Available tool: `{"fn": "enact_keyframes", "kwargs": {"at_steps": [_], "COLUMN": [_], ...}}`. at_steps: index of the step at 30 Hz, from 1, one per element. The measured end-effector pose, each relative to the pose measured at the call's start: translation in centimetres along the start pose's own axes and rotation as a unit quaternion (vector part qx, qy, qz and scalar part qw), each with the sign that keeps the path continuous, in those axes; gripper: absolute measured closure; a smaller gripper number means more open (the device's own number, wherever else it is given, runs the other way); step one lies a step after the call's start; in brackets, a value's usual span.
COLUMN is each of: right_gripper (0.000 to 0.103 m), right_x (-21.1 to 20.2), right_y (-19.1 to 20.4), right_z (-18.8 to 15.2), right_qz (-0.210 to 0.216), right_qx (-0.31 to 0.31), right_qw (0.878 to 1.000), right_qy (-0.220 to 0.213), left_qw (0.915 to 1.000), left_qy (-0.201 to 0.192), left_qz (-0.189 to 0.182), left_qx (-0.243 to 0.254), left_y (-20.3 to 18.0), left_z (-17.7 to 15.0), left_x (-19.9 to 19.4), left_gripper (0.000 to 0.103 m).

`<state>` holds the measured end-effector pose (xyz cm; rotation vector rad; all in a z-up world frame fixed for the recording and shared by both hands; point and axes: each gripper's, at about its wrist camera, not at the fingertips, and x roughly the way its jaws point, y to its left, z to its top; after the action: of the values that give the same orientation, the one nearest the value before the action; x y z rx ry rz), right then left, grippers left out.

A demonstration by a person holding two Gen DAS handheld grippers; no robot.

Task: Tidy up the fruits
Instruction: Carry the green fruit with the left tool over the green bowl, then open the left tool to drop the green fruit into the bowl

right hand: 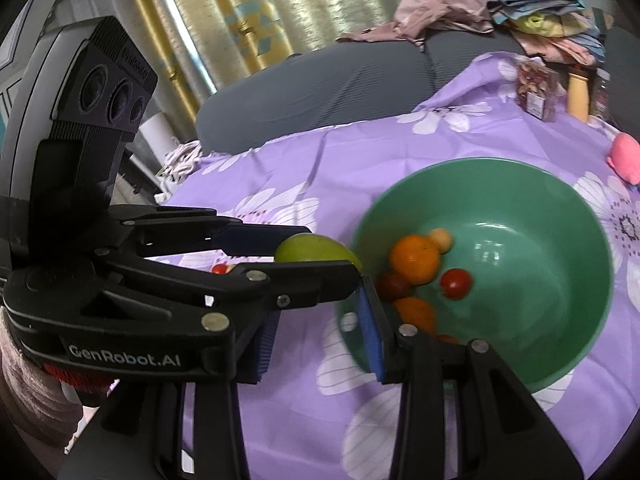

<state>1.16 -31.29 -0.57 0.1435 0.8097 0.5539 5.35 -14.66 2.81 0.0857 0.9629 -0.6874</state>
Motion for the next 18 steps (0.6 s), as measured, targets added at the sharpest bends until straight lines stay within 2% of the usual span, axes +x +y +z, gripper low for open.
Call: {"fn": "enact_keyframes", "kwargs": {"at_steps": [9, 18], "right_gripper": [0.065, 0.066], "right_x": [-0.1, 0.2], "right_y": [-2.8, -3.8], "right_z": [0.2, 0.0], "right_qz": [-0.015, -0.027], "right_qx": [0.027, 0.039], "right_qw": [0.999, 0.999], "right_qy": [-0.008, -0.003], "left_qw": [0.9996, 0.9993], "left_qy": [0.012, 0.026], "left_qz": [-0.01, -0.013], "left_qx": [0.022, 0.025], "left_y": [-1.3, -1.7], "left_z": [1.4, 2.0], "left_x": [2.2, 3.9], "left_gripper": [0.06, 0.06]}}
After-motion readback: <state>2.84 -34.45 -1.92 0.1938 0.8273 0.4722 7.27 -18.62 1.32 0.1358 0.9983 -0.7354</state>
